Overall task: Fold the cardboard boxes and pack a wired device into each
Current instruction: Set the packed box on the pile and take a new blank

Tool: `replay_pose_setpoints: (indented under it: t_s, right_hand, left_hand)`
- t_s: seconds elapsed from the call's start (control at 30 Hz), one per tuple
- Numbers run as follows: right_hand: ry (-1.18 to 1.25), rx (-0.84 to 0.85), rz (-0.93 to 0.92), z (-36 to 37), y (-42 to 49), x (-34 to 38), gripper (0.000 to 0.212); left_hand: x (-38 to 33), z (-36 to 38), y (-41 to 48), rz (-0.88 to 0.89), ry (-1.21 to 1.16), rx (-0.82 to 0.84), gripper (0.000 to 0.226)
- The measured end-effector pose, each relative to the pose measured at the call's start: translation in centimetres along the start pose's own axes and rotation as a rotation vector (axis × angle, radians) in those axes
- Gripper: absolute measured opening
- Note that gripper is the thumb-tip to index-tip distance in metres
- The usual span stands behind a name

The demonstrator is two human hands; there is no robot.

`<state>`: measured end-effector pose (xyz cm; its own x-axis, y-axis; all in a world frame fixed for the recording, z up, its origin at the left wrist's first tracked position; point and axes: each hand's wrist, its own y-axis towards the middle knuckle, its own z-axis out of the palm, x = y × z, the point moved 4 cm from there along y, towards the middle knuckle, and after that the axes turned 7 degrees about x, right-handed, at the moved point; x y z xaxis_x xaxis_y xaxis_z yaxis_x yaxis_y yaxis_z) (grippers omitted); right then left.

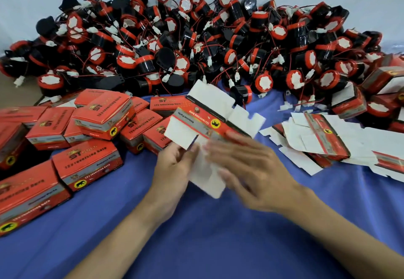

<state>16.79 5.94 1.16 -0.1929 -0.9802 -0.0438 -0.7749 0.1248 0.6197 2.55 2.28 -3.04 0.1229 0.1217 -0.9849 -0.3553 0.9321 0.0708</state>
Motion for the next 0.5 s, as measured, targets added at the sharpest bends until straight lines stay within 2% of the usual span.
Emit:
replay_pose_setpoints:
  t_s: [0.1,0.17,0.23,0.27,0.33,0.43,0.5]
  right_hand:
    - [0.134,-0.266,0.465,-1.4,-0.6,-3.8,0.037]
    - [0.545,-0.285,0.827,-1.0,-1.5,-6.0,0.040]
    - [1.088,-0.188,1.023,0.9,-2.2,-6.6,0.033]
    - [1.249,-0.151,1.057,1.6,-2.4,-6.3,0.030]
    - [1.363,-0.134,1.042,2.3,-2.4,-5.6,0.029]
    - [1.396,-0.163,1.048,2.8,-2.2,-5.0,0.039]
    - [1.416,-0.207,1.083,2.7,-2.3,-5.0,0.047]
  left_hand:
    - [-0.3,-0.5,0.2,0.070,0.158,0.040,0.012]
    - [-1.1,-0.3,0.1,0.148,0.264,0.096,0.009]
    - [-1.4,-0.4,0.0,0.248,0.460,0.062,0.013]
    - [-1.6,-0.4,-0.1,0.309,0.598,0.006,0.017]
    - [-2.2,-0.4,-0.4,0.419,0.800,-0.121,0.024]
    - [-3.0,-0.6,-1.2,0.540,0.812,-0.266,0.042]
    - [-3.3,-0.7,-1.6,0.639,0.854,-0.297,0.041]
